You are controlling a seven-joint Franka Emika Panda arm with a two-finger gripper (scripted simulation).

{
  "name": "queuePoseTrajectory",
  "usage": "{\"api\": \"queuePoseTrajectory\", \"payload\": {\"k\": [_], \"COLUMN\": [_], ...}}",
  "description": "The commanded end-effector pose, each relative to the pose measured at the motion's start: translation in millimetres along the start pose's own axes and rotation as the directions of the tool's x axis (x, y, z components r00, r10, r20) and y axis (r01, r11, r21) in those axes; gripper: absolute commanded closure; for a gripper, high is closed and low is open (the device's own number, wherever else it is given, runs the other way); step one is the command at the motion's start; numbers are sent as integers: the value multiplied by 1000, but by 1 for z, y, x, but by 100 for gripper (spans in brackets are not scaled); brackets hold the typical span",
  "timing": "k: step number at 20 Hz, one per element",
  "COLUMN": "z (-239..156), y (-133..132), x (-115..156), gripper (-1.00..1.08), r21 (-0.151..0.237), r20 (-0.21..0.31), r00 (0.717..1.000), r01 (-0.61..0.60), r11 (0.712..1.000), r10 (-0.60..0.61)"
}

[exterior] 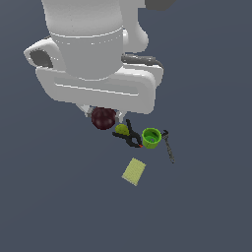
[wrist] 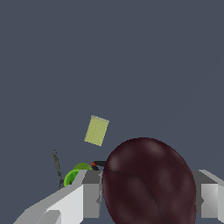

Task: Pick up a designated object from a clutter of objects.

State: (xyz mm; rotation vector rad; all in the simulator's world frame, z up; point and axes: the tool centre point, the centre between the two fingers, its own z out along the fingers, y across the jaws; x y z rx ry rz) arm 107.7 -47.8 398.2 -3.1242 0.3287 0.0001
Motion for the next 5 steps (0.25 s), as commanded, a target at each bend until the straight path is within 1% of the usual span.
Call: {"api": "queuePoseTrajectory", "payload": {"k": [1,5], "z": [-4,-6], "y": [0,0], "x": [2,3], "gripper": [108,108], "r21": [0,0], "r20": [0,0], "r00": [1000,1000], "r01": [0,0], "r11": [1000,1000], "r10": [0,0]}}
